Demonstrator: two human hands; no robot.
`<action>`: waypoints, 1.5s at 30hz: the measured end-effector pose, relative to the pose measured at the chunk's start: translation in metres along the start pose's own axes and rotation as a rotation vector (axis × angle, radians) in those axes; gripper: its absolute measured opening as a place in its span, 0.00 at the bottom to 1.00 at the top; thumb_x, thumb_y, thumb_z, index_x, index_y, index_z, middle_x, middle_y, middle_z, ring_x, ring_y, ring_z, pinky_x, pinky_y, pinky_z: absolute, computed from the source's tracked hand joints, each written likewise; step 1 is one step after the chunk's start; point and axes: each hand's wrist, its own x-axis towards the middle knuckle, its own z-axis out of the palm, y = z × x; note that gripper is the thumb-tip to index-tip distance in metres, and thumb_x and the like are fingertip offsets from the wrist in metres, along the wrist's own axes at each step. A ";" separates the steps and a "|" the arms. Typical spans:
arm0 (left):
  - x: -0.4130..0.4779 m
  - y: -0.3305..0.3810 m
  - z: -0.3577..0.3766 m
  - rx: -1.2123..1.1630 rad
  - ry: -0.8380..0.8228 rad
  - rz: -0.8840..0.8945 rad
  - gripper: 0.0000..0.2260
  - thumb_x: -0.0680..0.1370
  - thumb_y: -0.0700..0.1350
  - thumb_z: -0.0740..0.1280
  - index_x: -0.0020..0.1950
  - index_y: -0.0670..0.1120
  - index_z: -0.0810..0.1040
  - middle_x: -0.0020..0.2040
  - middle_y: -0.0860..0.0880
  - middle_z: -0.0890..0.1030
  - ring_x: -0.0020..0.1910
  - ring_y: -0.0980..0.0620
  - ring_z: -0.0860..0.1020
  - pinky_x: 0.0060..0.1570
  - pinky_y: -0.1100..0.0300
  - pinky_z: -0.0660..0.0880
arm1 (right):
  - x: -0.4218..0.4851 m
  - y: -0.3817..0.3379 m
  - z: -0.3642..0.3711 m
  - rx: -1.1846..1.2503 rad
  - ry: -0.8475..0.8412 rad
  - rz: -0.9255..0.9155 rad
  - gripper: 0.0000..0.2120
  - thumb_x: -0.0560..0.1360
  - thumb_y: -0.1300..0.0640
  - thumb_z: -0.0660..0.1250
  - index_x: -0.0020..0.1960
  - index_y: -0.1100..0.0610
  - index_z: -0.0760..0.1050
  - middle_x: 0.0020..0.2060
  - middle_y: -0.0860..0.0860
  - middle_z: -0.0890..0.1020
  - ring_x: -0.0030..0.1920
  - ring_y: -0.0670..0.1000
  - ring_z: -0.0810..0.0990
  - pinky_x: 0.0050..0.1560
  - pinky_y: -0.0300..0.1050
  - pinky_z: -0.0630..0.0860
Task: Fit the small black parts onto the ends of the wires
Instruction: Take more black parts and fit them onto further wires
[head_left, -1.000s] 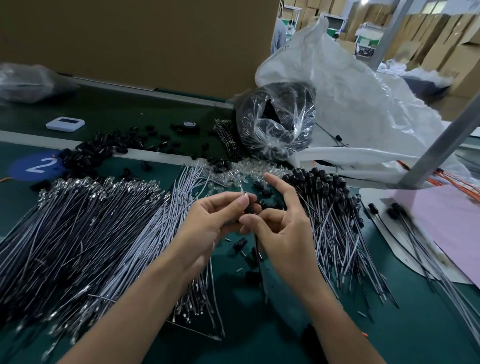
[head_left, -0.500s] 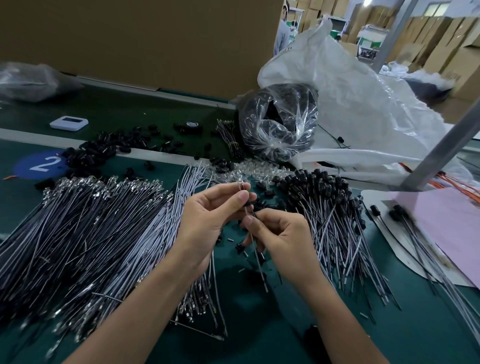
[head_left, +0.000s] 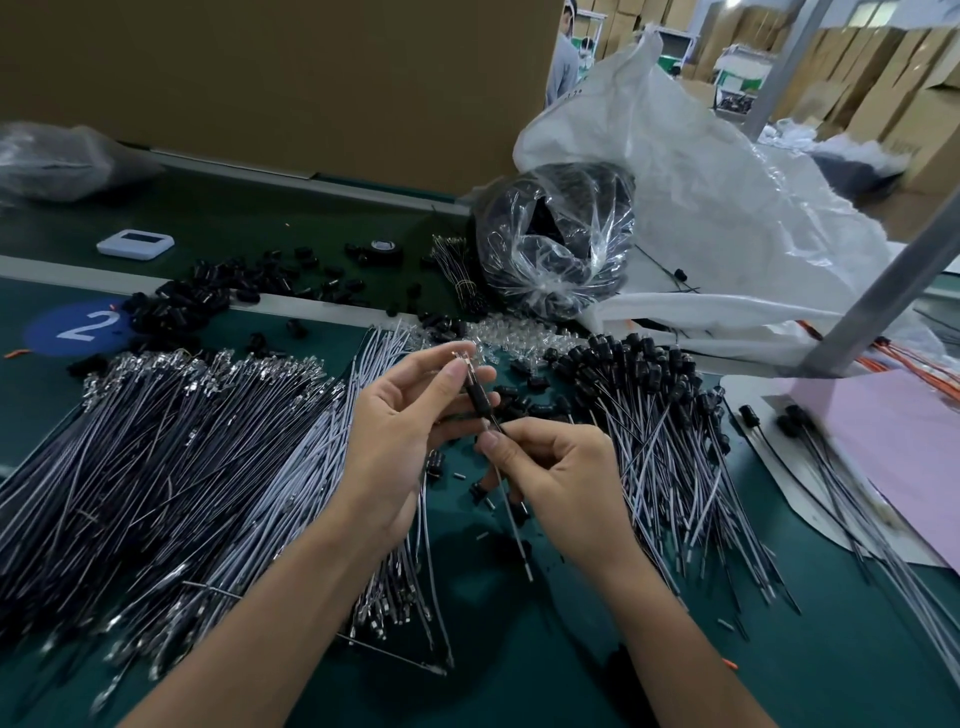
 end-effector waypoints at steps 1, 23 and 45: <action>0.000 0.000 -0.001 0.003 0.006 0.007 0.10 0.73 0.46 0.69 0.52 0.46 0.84 0.48 0.43 0.86 0.44 0.46 0.85 0.39 0.61 0.80 | 0.000 0.000 0.000 -0.003 0.001 0.001 0.08 0.76 0.60 0.71 0.38 0.59 0.84 0.27 0.49 0.83 0.24 0.42 0.75 0.30 0.33 0.69; 0.000 0.002 0.001 -0.052 0.019 0.026 0.10 0.61 0.47 0.77 0.40 0.46 0.87 0.43 0.42 0.86 0.43 0.46 0.86 0.38 0.63 0.80 | -0.002 0.001 0.005 -0.040 0.166 -0.115 0.04 0.76 0.60 0.70 0.44 0.56 0.84 0.34 0.45 0.85 0.32 0.44 0.81 0.32 0.39 0.75; 0.004 -0.001 -0.004 -0.102 -0.080 -0.047 0.09 0.63 0.45 0.75 0.40 0.43 0.86 0.43 0.44 0.86 0.42 0.50 0.84 0.38 0.64 0.80 | 0.001 0.002 -0.001 -0.054 0.126 -0.107 0.05 0.73 0.62 0.71 0.47 0.57 0.86 0.37 0.41 0.85 0.38 0.40 0.83 0.40 0.31 0.76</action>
